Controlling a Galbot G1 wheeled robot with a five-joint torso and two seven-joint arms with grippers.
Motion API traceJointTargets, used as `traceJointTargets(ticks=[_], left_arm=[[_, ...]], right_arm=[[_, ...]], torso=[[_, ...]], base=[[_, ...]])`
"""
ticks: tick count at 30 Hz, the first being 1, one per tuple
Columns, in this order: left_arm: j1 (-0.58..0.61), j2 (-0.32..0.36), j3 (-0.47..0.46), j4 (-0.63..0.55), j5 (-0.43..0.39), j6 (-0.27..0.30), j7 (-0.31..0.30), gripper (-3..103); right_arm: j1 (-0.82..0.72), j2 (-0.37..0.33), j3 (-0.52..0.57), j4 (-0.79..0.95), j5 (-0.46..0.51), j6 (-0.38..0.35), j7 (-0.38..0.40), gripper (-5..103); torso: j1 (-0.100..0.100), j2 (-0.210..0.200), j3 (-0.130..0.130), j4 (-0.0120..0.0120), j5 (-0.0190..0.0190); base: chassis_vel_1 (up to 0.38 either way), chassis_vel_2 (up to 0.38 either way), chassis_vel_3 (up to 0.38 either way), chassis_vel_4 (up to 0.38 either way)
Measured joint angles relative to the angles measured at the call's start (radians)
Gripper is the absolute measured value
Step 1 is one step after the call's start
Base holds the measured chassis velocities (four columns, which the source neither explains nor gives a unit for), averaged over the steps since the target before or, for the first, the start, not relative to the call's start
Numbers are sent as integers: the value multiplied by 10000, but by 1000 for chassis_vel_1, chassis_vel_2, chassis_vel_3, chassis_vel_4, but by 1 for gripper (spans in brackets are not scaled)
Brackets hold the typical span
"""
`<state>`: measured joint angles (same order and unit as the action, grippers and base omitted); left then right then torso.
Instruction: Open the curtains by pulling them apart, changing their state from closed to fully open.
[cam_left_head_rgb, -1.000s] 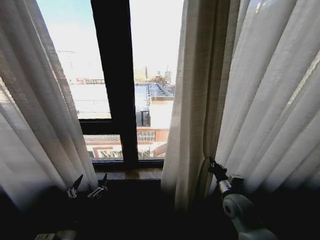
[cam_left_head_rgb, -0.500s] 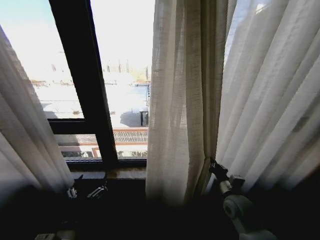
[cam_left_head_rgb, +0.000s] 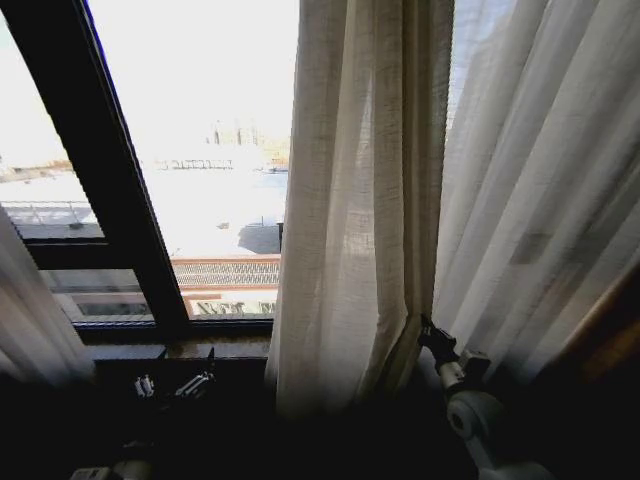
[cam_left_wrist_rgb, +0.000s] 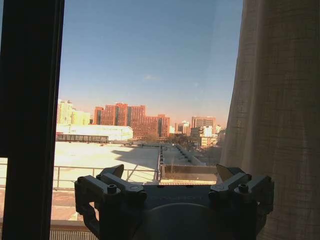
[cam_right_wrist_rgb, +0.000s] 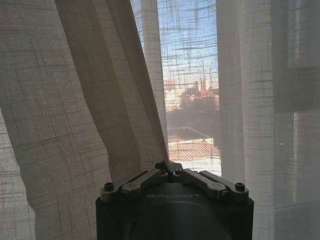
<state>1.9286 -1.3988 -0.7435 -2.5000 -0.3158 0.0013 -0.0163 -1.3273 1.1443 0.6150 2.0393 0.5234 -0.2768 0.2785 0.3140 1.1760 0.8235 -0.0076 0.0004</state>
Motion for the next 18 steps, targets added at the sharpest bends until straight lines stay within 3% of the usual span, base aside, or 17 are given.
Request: traceJointTargets(ticks=[18], left_arm=[[-28, 12, 23, 0, 15, 3, 4, 100]], right_arm=[[-22, 12, 15, -34, -6, 5, 6, 0]], torso=[[0, -1, 1, -1, 0]], base=[[-351, -355, 351, 351]])
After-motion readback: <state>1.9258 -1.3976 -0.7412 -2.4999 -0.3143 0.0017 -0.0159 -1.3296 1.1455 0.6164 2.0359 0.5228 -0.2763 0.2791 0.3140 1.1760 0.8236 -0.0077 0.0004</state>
